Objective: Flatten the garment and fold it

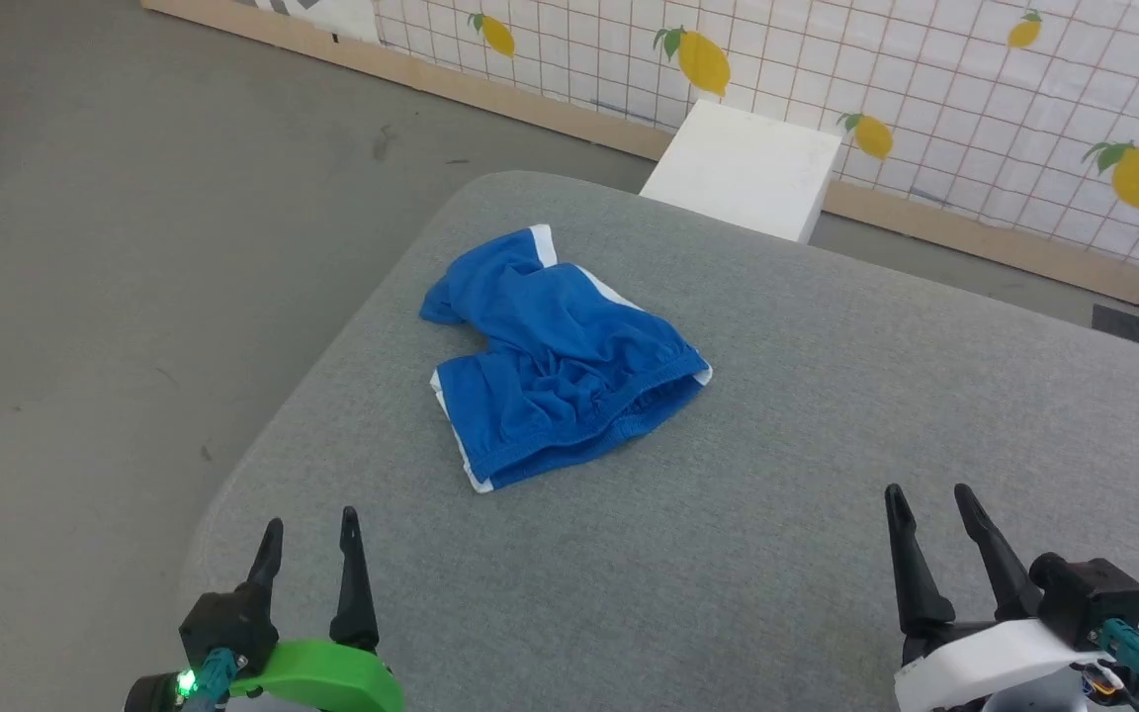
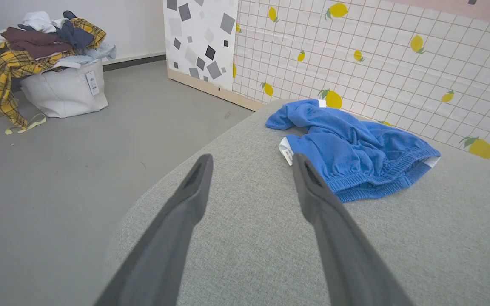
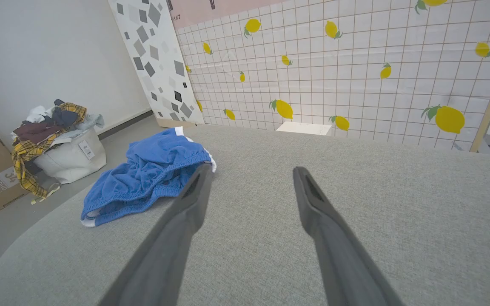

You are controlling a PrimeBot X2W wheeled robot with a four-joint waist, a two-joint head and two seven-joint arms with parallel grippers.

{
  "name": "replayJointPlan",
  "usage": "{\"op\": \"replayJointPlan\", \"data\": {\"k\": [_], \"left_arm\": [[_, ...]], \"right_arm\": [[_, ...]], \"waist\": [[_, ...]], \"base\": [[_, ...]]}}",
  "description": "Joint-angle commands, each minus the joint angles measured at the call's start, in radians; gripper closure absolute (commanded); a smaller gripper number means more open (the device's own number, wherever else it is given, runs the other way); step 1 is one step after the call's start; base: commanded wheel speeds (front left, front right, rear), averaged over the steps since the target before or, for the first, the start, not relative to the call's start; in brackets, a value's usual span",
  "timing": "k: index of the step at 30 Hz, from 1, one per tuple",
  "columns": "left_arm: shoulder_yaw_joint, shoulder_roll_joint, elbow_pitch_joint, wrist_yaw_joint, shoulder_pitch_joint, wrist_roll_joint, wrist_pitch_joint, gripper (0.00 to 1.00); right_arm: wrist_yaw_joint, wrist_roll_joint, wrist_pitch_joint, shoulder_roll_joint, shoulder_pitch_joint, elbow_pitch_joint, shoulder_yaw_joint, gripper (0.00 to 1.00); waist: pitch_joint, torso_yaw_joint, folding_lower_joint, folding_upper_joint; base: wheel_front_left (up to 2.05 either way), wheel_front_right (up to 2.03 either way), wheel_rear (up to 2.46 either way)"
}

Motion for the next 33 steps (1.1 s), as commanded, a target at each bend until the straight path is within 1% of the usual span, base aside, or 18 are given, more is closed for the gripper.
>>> {"op": "replayJointPlan", "data": {"k": [1, 9, 17, 26, 30, 33], "left_arm": [[-0.003, -0.003, 0.004, 0.006, 0.015, -0.006, -0.011, 0.0], [-0.01, -0.003, 0.012, 0.011, 0.018, -0.015, -0.027, 0.0], [-0.022, 0.003, 0.018, 0.014, 0.012, 0.008, -0.043, 0.0], [-0.018, 0.004, 0.017, 0.009, 0.006, 0.018, -0.043, 0.0], [-0.027, 0.007, 0.029, -0.014, -0.012, 0.007, -0.043, 0.0], [-0.03, 0.029, 0.043, -0.048, -0.075, -0.006, -0.027, 0.0]], "right_arm": [[-0.001, 0.01, -0.012, 0.0, 0.008, 0.007, 0.001, 0.0], [-0.001, 0.022, -0.028, 0.0, 0.011, 0.018, -0.001, 0.0], [-0.002, 0.023, -0.044, 0.0, 0.006, 0.03, -0.002, 0.0], [-0.002, -0.005, -0.044, 0.0, 0.0, 0.021, 0.001, 0.0], [-0.002, -0.006, -0.044, 0.0, -0.006, 0.018, 0.008, 0.0], [-0.002, -0.013, -0.044, 0.0, -0.025, 0.013, 0.023, 0.0]], "waist": [[0.001, 0.007, 0.0, 0.0], [0.006, 0.032, 0.0, 0.0], [0.015, 0.055, 0.0, 0.0], [0.02, 0.041, 0.0, 0.0], [0.025, 0.023, 0.0, 0.0], [0.046, -0.013, 0.0, 0.0]], "base": [[0.0, 0.0, 0.0], [0.0, 0.0, 0.0], [0.0, 0.0, 0.0], [0.0, 0.0, 0.0], [0.0, 0.0, 0.0], [0.0, 0.0, 0.0]]}}
